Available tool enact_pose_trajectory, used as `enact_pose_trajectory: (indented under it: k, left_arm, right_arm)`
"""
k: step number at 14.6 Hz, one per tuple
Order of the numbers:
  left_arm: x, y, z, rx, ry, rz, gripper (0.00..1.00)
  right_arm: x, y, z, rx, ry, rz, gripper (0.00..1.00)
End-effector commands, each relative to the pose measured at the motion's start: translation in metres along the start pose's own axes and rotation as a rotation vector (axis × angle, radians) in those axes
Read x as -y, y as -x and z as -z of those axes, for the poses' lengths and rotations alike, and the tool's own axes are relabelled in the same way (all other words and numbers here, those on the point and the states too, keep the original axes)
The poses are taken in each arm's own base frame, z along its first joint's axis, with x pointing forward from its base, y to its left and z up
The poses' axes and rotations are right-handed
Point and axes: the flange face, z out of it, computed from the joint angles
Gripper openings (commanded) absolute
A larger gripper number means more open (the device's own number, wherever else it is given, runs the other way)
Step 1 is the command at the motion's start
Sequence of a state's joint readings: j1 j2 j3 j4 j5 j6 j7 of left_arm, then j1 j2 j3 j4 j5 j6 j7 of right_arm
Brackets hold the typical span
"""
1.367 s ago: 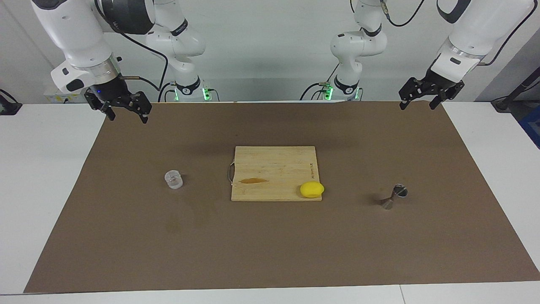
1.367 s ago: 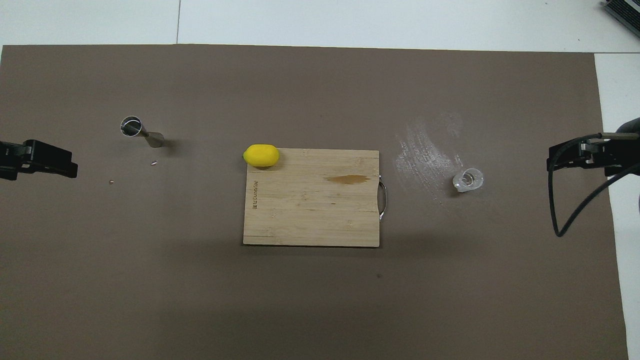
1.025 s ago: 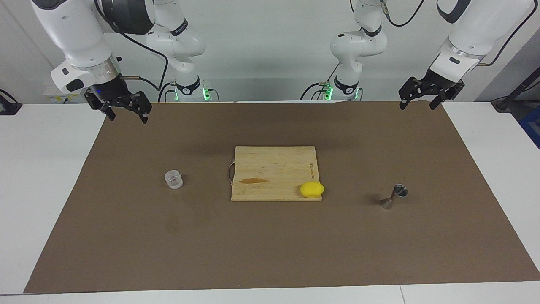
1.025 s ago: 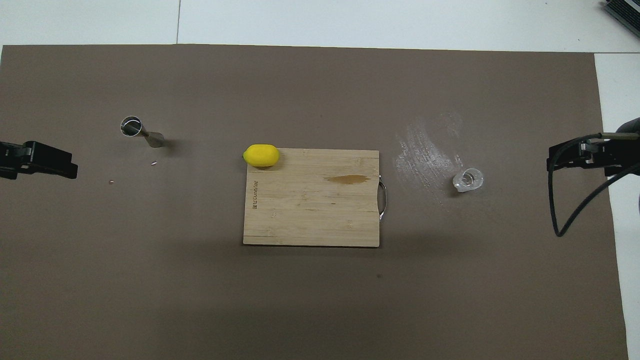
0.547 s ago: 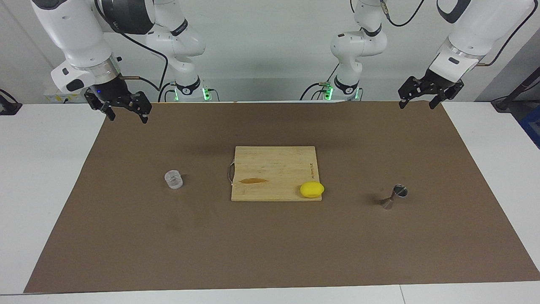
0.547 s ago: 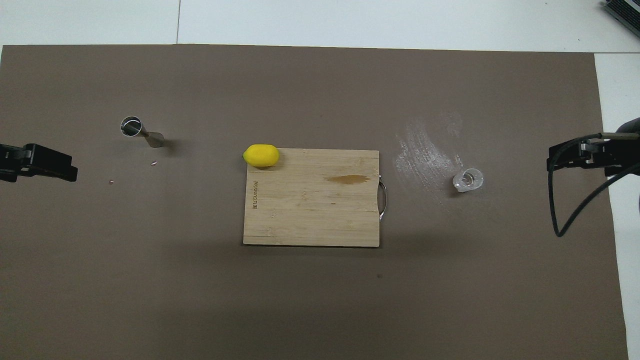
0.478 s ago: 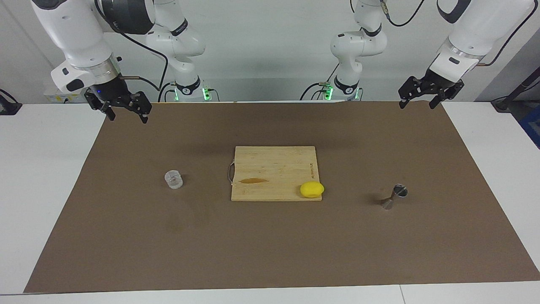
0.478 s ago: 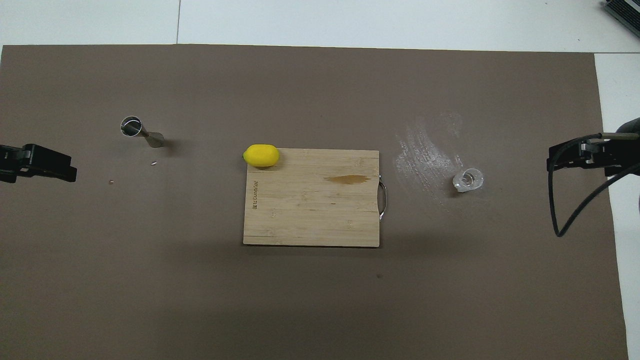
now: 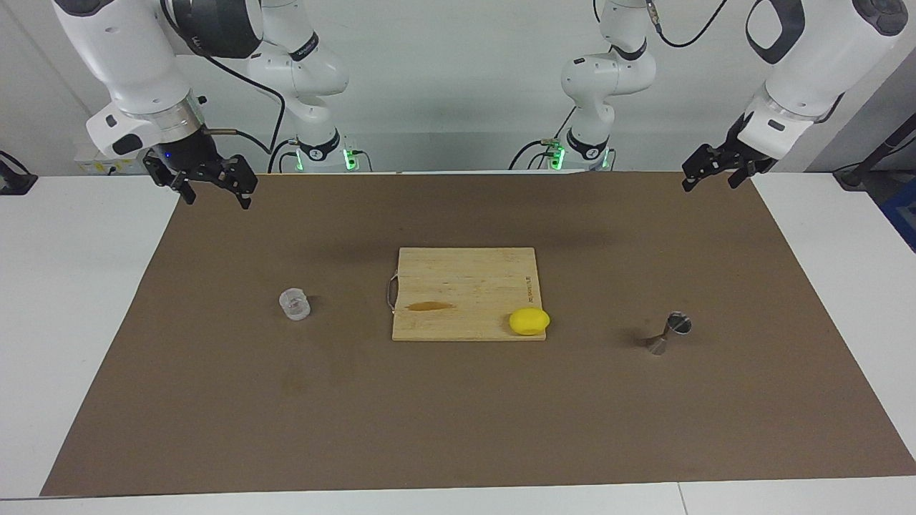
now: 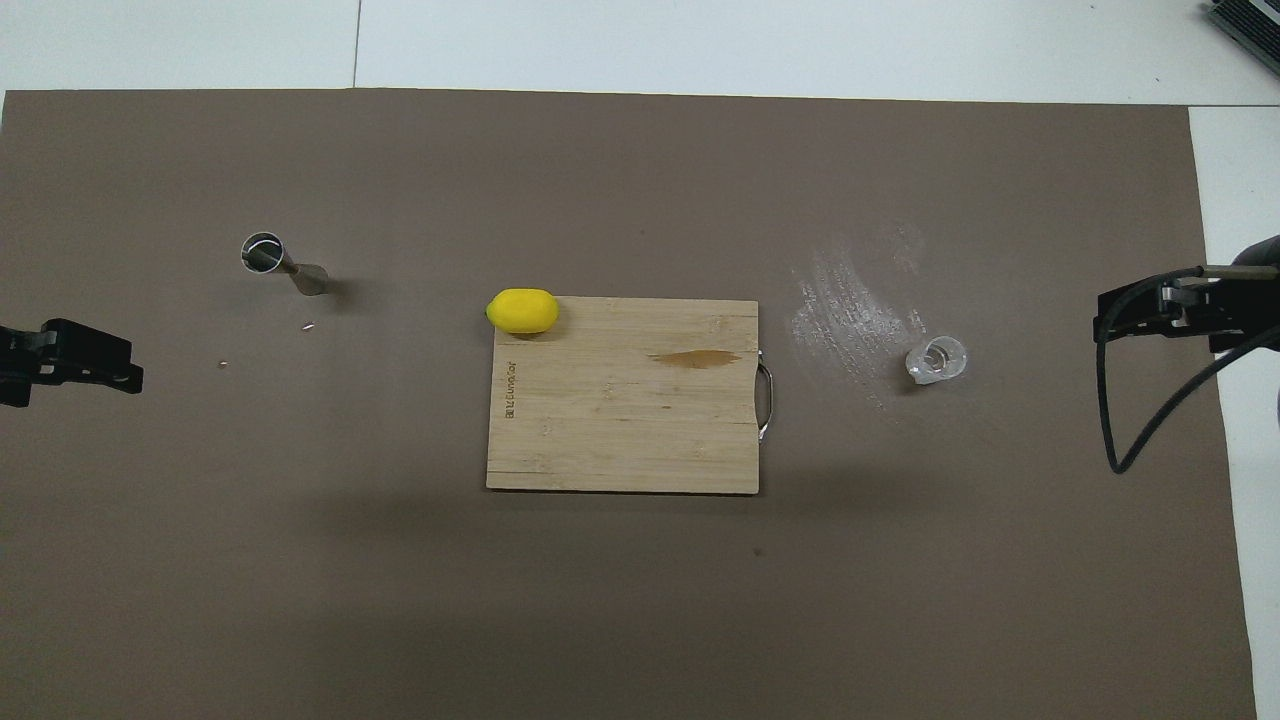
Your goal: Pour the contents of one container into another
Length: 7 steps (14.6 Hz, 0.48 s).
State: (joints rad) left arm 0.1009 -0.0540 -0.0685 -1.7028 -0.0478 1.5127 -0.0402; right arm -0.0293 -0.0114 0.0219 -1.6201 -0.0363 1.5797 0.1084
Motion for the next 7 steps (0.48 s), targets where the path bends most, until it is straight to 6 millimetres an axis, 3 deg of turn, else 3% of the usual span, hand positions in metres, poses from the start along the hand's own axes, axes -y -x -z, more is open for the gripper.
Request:
enact_pose_trajectory:
  k: [1,4,7]
  left_arm:
    - [0.006,-0.019,-0.027,0.017,0.054,0.138,1.0]
    - [0.012,-0.047,-0.042,0.048,0.109,0.308,1.0]
    - [0.018,-0.05,-0.042,0.046,0.149,0.412,1.0]
  right_arm:
    - [-0.003,0.005,0.001,-0.007,0.007,0.018,1.0]
    - [-0.003,0.005,0.002,-0.008,0.006,0.018,1.0]
    - [-0.003,0.005,0.002,-0.008,0.006,0.018,1.0]
